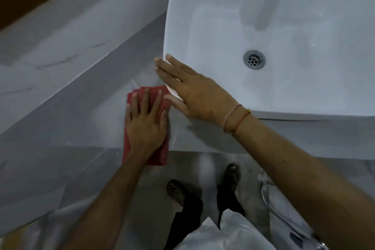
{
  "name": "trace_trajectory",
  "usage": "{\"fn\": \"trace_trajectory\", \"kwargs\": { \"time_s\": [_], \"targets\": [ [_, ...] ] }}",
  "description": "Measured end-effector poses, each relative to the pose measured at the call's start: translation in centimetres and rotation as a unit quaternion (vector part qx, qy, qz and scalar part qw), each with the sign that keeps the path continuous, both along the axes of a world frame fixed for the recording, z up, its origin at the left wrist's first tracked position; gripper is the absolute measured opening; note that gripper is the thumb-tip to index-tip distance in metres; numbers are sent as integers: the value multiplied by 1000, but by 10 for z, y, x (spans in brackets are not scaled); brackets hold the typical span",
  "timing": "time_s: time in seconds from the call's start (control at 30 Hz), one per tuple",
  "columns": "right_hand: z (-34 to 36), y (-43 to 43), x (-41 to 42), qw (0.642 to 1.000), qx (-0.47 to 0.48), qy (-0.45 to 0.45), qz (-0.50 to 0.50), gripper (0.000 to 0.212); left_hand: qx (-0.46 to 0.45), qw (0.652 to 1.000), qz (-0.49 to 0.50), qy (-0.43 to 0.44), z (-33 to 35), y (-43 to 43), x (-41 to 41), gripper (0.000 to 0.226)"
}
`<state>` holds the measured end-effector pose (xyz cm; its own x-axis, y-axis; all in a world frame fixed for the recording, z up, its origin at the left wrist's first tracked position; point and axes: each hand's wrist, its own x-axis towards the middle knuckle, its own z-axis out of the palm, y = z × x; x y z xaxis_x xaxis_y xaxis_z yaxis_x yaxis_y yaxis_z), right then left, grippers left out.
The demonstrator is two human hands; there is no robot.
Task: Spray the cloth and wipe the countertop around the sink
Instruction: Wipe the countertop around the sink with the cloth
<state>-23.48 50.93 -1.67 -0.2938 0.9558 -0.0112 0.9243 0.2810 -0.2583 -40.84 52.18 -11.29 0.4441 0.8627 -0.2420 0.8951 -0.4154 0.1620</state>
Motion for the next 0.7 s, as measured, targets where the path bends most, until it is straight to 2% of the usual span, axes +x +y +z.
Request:
{"fn": "trace_trajectory", "kwargs": {
  "time_s": [0.2,0.4,0.57,0.7],
  "targets": [
    [2,0,1,999,15,-34,2,60,48,995,90,8,-19,59,-54,60],
    [0,2,2,999,24,-42,2,61,45,994,95,2,-18,97,-2,58],
    [-1,1,1,999,15,-28,5,60,44,999,-14,6,-21,57,34,68],
    [-2,0,2,1000,0,-11,4,60,32,999,-21,-23,-26,-2,23,59]
  ]
}}
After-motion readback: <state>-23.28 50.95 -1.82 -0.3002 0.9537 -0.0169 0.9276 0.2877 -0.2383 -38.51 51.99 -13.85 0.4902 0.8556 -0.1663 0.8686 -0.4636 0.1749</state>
